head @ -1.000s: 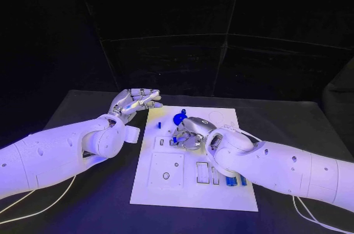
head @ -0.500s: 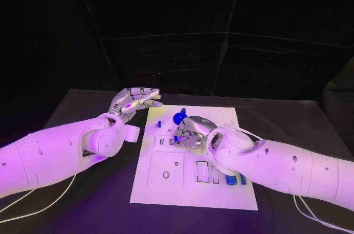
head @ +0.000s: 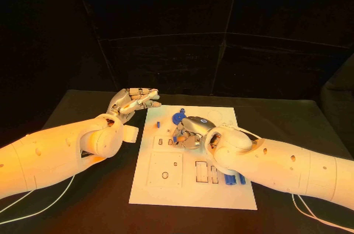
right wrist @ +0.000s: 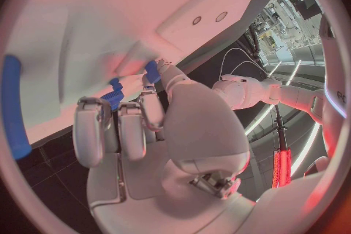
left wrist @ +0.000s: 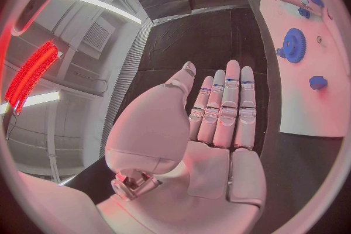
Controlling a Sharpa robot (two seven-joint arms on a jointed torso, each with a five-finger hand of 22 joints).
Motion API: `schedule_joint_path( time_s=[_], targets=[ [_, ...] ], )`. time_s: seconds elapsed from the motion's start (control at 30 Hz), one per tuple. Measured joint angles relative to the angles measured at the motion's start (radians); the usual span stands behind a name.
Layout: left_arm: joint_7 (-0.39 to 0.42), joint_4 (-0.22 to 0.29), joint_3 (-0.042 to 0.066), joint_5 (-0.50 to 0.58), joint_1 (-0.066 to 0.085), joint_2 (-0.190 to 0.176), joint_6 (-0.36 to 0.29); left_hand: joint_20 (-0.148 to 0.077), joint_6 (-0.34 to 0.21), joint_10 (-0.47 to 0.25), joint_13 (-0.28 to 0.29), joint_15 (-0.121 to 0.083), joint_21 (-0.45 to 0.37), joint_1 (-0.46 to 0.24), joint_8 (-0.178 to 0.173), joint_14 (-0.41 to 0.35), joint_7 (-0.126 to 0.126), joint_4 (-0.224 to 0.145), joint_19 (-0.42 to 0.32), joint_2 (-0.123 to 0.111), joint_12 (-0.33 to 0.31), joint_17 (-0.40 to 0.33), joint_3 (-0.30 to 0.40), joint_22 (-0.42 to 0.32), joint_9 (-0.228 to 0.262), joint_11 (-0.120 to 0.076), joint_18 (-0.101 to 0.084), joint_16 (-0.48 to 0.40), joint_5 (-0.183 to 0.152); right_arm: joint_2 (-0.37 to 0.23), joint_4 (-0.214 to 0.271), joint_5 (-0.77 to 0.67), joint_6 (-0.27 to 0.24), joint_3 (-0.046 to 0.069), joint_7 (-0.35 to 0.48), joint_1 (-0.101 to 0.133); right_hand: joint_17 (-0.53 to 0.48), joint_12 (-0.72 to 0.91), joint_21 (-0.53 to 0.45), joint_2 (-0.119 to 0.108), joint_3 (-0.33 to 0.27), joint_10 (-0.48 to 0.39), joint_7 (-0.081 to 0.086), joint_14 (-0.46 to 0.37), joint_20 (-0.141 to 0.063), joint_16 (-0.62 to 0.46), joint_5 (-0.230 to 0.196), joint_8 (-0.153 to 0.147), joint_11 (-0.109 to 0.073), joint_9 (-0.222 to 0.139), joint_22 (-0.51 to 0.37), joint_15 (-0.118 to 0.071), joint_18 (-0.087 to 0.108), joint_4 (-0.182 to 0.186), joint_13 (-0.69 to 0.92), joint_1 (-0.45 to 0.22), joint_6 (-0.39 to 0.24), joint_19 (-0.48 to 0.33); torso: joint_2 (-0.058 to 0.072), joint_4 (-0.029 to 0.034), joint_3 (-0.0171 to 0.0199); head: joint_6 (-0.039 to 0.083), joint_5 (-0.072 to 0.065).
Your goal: Assemble the parts on the task board
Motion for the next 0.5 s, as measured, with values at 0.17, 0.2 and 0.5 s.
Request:
schedule_joint_path(
  time_s=[0.17,0.2,0.5],
  targets=[
    [0.000,0.000,0.000,0.000,0.000,0.000,0.000,0.000,0.000,0.000,0.000,0.000,0.000,0.000,0.000,0.000,0.000,0.000,0.000,0.000,0.000,0.000,0.000,0.000,0.000,0.000,0.000,0.000,0.000,0.000,0.000,-0.008,0.014,-0.002,-0.005,-0.001,0.000,-0.019,0.000,-0.021,0.000,-0.011,0.009,0.000,0.000,0.000,0.001,-0.009,0.003,-0.006,0.000,0.000,0.000,0.000,-0.005,-0.022,-0.009,0.000,0.000,0.0000,0.0000,-0.002,0.000],
    [0.000,0.000,0.000,0.000,0.000,0.000,0.000,0.000,0.000,0.000,0.000,0.000,0.000,0.000,0.000,0.000,0.000,0.000,0.000,0.000,0.000,0.000,0.000,0.000,0.000,0.000,0.000,0.000,0.000,0.000,0.000,-0.009,0.016,-0.002,-0.006,-0.001,0.000,-0.023,0.000,-0.027,-0.002,-0.015,0.010,0.000,0.000,0.000,0.002,-0.014,0.007,-0.006,0.000,0.000,0.000,0.002,-0.007,-0.027,-0.016,0.000,0.000,0.0000,0.0000,-0.002,0.000],
    [0.000,-0.001,0.000,0.000,0.000,0.000,0.000,0.000,0.002,0.000,0.000,0.000,0.000,0.000,0.000,0.000,0.002,0.000,0.000,0.000,0.000,0.000,0.000,-0.001,0.000,0.000,0.000,0.000,0.000,0.001,0.002,-0.020,0.025,-0.002,-0.010,0.000,0.000,-0.041,-0.004,-0.054,-0.018,-0.022,0.014,0.000,0.000,-0.004,0.027,-0.020,0.010,-0.005,0.000,0.000,0.000,0.018,-0.023,-0.054,-0.033,0.000,0.000,0.0000,0.0000,-0.002,0.000]
  ],
)
